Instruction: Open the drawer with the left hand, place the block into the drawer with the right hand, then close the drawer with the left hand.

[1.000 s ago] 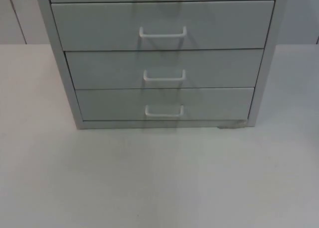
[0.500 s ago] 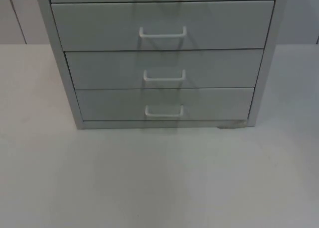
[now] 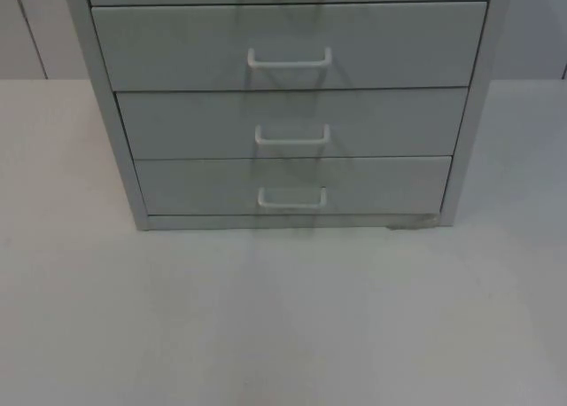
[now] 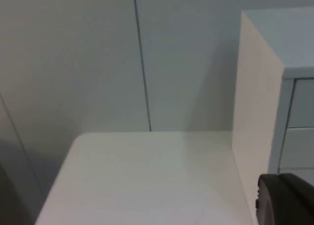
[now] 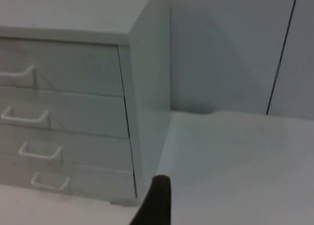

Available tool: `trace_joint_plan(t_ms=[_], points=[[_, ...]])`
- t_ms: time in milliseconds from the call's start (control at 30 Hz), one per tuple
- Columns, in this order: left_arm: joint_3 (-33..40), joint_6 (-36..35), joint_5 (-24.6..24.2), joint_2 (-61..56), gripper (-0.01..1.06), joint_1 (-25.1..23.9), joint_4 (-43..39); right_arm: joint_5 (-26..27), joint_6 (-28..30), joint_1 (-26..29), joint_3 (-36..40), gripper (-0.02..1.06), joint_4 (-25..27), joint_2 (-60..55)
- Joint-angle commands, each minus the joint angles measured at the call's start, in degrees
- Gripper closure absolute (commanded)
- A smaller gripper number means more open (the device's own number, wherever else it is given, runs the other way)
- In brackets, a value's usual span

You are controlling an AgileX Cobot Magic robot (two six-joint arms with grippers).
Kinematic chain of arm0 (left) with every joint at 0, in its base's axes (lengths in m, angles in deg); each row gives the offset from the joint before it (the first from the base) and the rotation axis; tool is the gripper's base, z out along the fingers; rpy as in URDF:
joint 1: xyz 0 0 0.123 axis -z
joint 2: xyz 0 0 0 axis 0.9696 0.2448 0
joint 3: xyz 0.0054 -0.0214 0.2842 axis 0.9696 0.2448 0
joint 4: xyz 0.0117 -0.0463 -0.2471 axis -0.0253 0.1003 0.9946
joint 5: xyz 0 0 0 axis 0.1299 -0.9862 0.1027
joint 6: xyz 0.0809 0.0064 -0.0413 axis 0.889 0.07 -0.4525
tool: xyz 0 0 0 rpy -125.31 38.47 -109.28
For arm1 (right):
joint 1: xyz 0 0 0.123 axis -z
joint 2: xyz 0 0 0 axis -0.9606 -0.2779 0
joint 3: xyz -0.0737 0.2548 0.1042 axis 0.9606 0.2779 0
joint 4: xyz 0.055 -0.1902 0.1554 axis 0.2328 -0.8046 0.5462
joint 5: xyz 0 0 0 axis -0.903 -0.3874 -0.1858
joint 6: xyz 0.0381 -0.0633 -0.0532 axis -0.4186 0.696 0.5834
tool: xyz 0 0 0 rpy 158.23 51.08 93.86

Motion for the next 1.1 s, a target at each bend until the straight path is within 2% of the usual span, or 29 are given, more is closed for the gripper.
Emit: trace_joint_plan(t_ms=[0, 100, 200, 467, 500, 767, 967, 1067], points=[[0.2, -0.8, -2.7, -2.5, 1.05, 0.4, -2.2, -0.5, 0.1, 0.0, 0.5, 0.26, -2.1, 4.1], [0.2, -2.0, -5.5, -4.5, 1.05, 0.4, -3.1, -1.4, -0.7, 0.0, 1.7, 0.26, -4.9, 8.0], [0.2, -2.0, -8.8, -7.6, 1.05, 0.4, -3.4, -3.7, -6.1, 0.0, 3.7, 0.26, -8.2, 12.6], [1.0, -2.8, -11.7, -12.0, 1.05, 0.4, -4.2, -9.0, -7.9, 0.0, 9.4, 0.26, -9.6, 18.7], [2.4, -2.8, -13.5, -12.0, 1.05, 0.4, -4.2, -10.3, -9.3, 0.0, 10.0, 0.26, -10.0, 18.7], [13.4, -3.1, -13.9, -12.0, 1.05, 0.0, -3.7, -12.4, -9.5, 0.0, 10.5, 0.26, -12.0, 18.7], [14.2, -3.2, -14.9, -12.0, 1.05, 0.0, -3.8, -13.9, -13.1, 0.0, 11.0, 0.26, -16.3, 18.7], [14.4, -3.2, -14.9, -12.0, 1.05, 0.0, -3.8, -13.8, -13.2, 0.0, 11.9, 0.26, -16.3, 18.7]])
